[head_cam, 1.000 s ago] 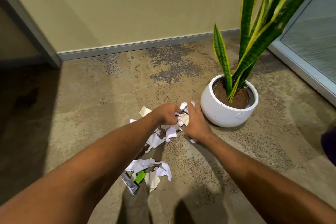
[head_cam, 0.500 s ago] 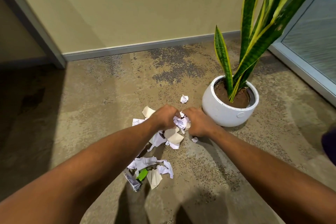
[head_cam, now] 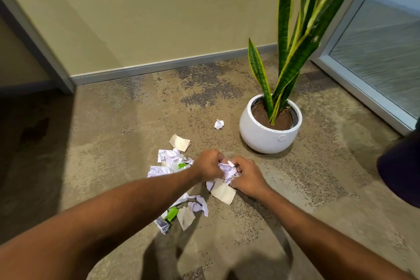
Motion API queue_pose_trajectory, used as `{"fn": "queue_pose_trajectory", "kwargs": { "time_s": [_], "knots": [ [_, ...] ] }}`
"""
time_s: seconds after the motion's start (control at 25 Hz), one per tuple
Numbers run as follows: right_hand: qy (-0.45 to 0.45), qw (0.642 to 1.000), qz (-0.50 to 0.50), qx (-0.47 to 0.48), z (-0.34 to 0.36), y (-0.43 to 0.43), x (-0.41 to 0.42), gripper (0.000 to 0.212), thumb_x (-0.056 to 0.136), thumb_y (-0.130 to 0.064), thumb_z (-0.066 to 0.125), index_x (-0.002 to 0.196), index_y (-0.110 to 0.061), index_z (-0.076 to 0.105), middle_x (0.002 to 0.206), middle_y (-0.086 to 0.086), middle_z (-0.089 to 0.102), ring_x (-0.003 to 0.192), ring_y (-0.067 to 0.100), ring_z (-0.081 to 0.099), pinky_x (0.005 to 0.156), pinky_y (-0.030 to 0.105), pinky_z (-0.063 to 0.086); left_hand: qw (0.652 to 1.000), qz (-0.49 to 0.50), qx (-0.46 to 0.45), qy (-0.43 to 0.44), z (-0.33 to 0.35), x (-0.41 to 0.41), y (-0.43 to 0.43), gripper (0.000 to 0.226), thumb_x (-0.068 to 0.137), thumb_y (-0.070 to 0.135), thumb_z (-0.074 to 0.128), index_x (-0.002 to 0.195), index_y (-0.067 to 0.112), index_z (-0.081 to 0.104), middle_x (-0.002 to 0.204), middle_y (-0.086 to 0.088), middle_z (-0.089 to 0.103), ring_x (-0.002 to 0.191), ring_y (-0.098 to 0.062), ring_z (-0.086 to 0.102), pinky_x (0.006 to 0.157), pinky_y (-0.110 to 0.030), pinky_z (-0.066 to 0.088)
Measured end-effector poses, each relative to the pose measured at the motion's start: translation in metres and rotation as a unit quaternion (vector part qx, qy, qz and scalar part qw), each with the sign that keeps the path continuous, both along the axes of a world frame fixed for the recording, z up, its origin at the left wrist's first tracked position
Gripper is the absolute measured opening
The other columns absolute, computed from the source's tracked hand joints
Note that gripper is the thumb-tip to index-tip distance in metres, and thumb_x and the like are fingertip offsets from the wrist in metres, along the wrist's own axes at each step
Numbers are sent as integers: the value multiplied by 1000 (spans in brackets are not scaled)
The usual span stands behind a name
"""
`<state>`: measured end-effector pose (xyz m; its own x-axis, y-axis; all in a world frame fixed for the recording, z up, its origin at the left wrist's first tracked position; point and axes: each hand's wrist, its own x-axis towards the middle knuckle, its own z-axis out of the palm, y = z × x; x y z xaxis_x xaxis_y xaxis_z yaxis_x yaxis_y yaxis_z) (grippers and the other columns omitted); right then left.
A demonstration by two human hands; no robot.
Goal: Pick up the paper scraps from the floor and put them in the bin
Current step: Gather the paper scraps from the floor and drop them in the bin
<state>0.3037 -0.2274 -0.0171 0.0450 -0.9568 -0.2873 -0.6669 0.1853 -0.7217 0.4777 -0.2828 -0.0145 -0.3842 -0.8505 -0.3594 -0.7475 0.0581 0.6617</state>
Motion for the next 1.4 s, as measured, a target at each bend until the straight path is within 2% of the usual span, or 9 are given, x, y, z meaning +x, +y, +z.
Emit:
{"fn": "queue_pose_trajectory", "kwargs": {
  "time_s": [0.08,0.2,0.32,0.52,0.64,0.76,0.96,1.24,1.4],
  "knots": [
    [-98,988,-95,67,5,10,-2,43,71,5,78,100,-26,72,91,0,70,76,13,63,61,20,50,998,31,39,31,4,-3,6,23,74,0,87,91,13,78,80,-2,76,67,-14,67,57,-25,54],
    [-226,947,-175,148,17,25,-12,59,73,20,64,114,-23,71,104,11,79,88,27,75,78,42,66,989,60,95,94,20,-11,14,24,77,-7,82,99,1,76,94,-21,79,71,-21,68,67,-36,58],
    [-283,923,-210,155,33,34,-32,59,75,22,64,116,-19,71,105,17,80,86,32,77,91,57,63,979,68,131,140,42,-30,19,28,82,-9,79,109,-7,72,97,-29,75,69,-25,66,59,-33,54],
    [-293,925,-213,112,86,40,-93,53,77,24,65,114,-12,71,107,23,78,82,30,73,79,45,65,964,70,142,214,86,-93,25,28,81,-13,79,108,-9,73,98,-25,74,80,-26,64,68,-33,52],
    [-275,933,-213,91,135,42,-142,50,79,23,65,114,-13,69,96,18,78,75,26,72,73,40,66,955,60,136,258,121,-145,26,24,81,-11,79,96,7,76,93,-14,72,81,-22,61,72,-31,51],
    [-269,940,-202,61,190,43,-195,48,79,25,63,110,-12,67,90,15,76,74,22,71,79,43,66,943,44,117,309,163,-198,26,25,80,-10,81,101,4,77,93,-13,72,80,-19,61,70,-29,50],
    [-246,947,-205,-9,270,48,-281,49,79,25,64,111,-12,67,97,12,75,81,22,72,76,40,65,925,21,85,369,233,-287,30,38,80,-11,80,118,-7,72,104,-22,75,89,-26,66,83,-41,56],
    [-214,941,-250,-83,317,70,-389,43,81,22,63,102,-15,70,92,9,76,83,20,74,72,35,65,896,14,97,434,277,-413,40,30,84,-13,76,108,3,71,102,-17,71,93,-28,67,96,-50,58],
    [-194,934,-292,-72,312,80,-436,43,85,24,58,105,-12,69,93,10,72,85,22,69,80,37,61,901,30,102,420,264,-481,49,31,83,-5,81,111,5,72,100,-15,72,90,-26,67,74,-35,55]
  ]
}}
